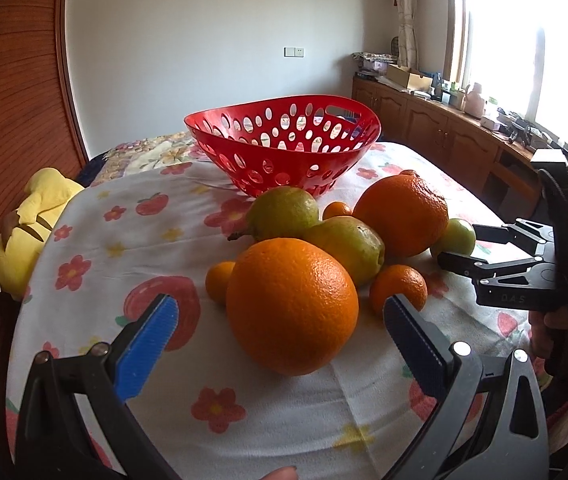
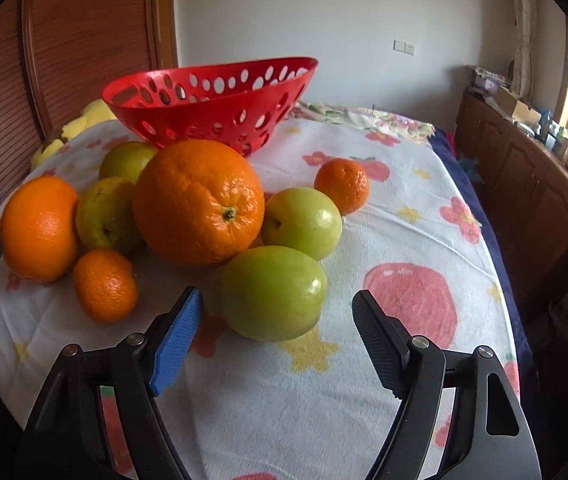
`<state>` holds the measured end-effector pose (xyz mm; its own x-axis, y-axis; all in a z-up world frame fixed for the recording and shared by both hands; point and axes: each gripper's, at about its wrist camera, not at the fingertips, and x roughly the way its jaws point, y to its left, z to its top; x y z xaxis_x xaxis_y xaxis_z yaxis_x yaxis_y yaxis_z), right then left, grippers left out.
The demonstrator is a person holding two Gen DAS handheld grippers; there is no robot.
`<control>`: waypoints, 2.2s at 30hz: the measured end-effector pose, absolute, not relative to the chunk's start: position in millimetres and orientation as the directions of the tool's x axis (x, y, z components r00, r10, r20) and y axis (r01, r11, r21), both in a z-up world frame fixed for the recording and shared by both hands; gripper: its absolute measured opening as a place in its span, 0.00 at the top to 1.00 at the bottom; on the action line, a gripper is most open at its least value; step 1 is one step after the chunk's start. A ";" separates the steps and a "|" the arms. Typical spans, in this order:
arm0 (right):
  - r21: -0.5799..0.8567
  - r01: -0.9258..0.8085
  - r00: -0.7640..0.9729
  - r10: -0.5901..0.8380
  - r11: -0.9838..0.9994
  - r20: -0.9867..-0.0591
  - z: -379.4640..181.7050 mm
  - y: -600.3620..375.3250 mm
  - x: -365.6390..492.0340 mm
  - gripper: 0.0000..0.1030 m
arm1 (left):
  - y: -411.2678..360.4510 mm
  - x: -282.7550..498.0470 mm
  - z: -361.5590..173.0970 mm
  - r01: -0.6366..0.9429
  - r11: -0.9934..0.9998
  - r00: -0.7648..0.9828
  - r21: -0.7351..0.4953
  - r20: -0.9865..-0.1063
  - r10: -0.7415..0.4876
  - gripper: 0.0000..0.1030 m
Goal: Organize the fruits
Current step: 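Close the right tool on the green apple while the left tool approaches the large orange, then close the left tool on the large orange while the right tool lifts the green apple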
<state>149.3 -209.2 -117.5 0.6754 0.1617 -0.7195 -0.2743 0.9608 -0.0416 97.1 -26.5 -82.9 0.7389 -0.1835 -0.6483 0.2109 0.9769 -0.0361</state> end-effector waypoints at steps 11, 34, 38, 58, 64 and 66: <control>-0.043 -0.313 0.662 0.185 0.949 -0.726 -116.3 -207.5 143.8 0.45 | -24.6 108.4 -88.7 0.215 0.975 0.718 -0.050 -0.669 -0.193 0.00; 0.001 -0.312 0.664 0.219 0.950 -0.715 -114.8 -217.0 121.7 0.45 | -33.2 135.9 -103.8 0.223 0.972 0.647 -0.074 -0.734 -0.205 0.09; 0.005 -0.314 0.662 0.223 0.949 -0.716 -116.9 -215.7 120.9 0.45 | -36.9 140.8 -111.3 0.230 0.971 0.627 -0.061 -0.754 -0.196 0.09; 0.019 -0.318 0.658 0.235 0.948 -0.715 -118.2 -217.9 114.8 0.45 | -22.1 123.8 -115.0 0.261 0.958 0.634 -0.114 -0.728 -0.260 0.19; 0.027 -0.317 0.657 0.239 0.948 -0.715 -118.4 -218.5 114.9 0.44 | -25.7 121.4 -115.8 0.269 0.959 0.642 -0.093 -0.725 -0.250 0.18; 0.026 -0.317 0.657 0.240 0.948 -0.715 -118.4 -218.5 115.0 0.44 | -26.9 122.1 -115.5 0.268 0.959 0.643 -0.089 -0.725 -0.247 0.18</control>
